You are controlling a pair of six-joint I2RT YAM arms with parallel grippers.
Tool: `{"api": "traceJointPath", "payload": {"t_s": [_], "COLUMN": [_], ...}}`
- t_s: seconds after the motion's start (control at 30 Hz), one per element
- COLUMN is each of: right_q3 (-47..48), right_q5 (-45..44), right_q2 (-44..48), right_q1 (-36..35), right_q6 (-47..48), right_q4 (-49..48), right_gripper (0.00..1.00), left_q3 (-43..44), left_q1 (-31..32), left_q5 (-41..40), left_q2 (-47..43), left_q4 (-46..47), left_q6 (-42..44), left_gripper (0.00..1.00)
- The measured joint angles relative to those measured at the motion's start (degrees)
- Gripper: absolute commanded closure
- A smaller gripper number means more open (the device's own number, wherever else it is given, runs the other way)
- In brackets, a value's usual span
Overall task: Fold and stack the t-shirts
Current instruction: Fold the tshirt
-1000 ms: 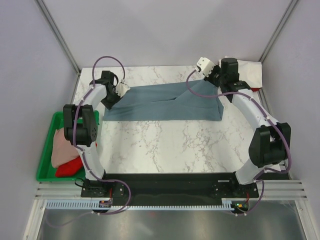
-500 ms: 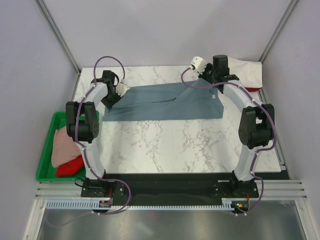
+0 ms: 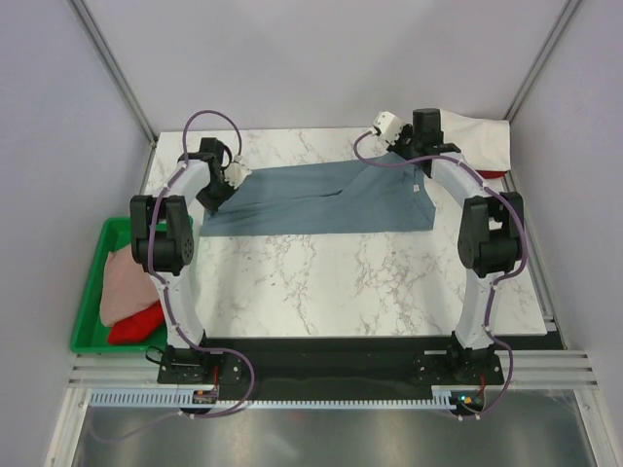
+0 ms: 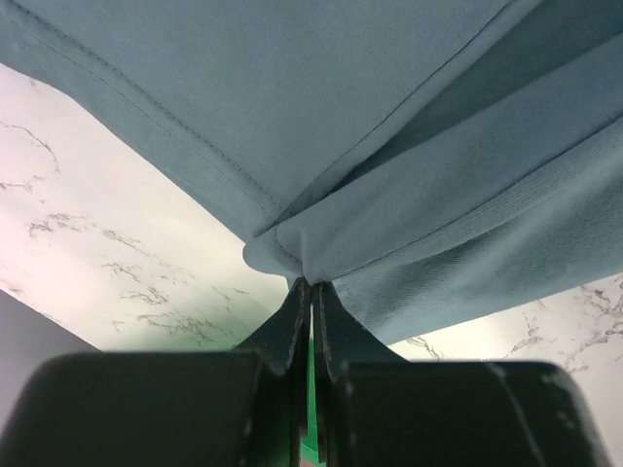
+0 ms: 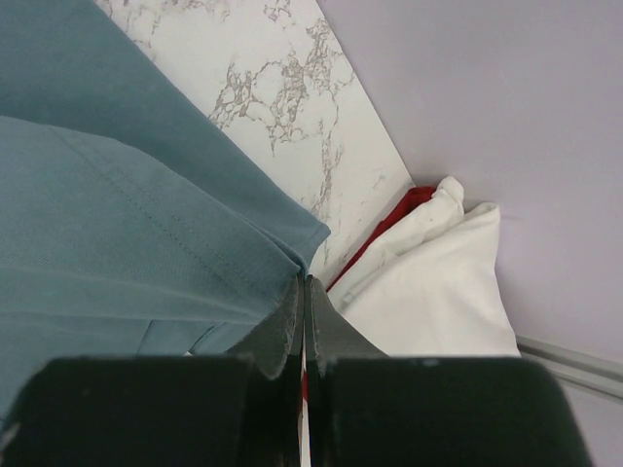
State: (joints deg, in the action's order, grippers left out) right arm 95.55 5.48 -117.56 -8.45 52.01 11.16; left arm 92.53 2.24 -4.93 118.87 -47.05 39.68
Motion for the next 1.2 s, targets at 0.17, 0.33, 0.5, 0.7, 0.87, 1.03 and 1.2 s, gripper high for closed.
{"api": "traceJointPath", "payload": {"t_s": [0.17,0.33,0.5,0.7,0.87,1.03,1.2], "right_q3": [1.1,3.2,5.0,5.3,16.2,31.1,31.8], "right_q5": [-0.2,-0.4,-3.0,-4.4,-1.8,3.8,7.0], "right_q2": [-0.7,-1.9,-4.1,-3.8,-8.0,-16.2,-20.4], "right_q1": [0.0,0.0,0.0,0.8,0.3,-3.1,-7.3], "right_q6": [-0.2,-0.4,-1.6,-3.8,-6.0,-7.3,-7.6], "right_q4": [0.0,-0.5,3.3,8.6,14.6,17.8,21.2], "right_gripper": [1.0,1.0,0.67,0.57,0.58,0.58,0.57], "left_q3": [0.2,0.5,3.1,6.9,5.8,-0.3,-3.2], "left_q1": [-0.1,-0.5,-0.7,-0.7,0.0,1.2,1.5], "left_q5": [-0.6,-1.1,-2.8,-3.7,-1.6,2.0,5.3], "left_q2": [0.3,0.6,0.6,-1.5,-3.8,-4.0,-2.7], "left_q4": [-0.4,-0.7,-2.6,-3.9,-3.7,-4.3,-5.2], "left_q6": [0.0,-0.7,-1.8,-4.0,-5.9,-7.8,-9.6], "left_gripper": [0.98,0.89,0.65,0.63,0.68,0.7,0.71]}}
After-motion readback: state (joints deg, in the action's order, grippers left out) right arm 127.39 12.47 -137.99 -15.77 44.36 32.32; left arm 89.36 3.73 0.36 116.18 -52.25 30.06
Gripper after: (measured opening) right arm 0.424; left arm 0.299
